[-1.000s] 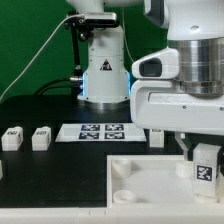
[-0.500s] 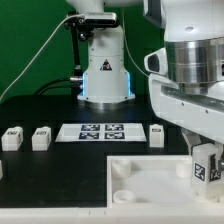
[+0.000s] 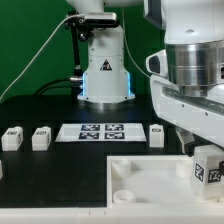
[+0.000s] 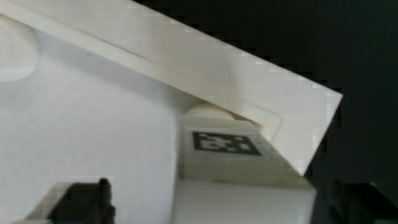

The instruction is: Assemble one leg

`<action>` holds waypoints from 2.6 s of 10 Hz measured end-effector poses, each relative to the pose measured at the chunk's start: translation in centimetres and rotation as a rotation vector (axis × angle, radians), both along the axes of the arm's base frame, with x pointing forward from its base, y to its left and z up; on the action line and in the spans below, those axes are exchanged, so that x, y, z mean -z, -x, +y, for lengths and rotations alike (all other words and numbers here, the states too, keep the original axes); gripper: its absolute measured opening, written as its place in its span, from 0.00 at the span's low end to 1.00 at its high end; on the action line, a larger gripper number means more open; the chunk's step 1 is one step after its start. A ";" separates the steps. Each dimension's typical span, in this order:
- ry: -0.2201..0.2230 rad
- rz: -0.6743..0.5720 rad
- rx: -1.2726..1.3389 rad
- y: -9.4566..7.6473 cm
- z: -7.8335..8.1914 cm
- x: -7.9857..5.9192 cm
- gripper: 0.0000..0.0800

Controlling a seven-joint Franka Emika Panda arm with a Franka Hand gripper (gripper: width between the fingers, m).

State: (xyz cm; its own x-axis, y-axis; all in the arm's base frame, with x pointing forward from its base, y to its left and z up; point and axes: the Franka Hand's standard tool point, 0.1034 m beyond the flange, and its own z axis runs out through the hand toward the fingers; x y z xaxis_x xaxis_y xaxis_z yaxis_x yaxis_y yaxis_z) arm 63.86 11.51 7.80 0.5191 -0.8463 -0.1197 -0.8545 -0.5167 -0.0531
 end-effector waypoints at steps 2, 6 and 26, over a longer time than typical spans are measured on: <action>-0.002 -0.018 -0.328 0.1 -0.2 0.0 0.80; 0.005 -0.039 -0.826 -0.6 -0.2 -0.2 0.81; 0.036 0.041 -0.078 -0.5 -0.2 0.1 0.37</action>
Offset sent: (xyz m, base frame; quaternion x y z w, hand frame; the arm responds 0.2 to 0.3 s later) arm 0.0108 -0.0007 0.0011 -0.0242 -0.0209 -0.3691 0.9289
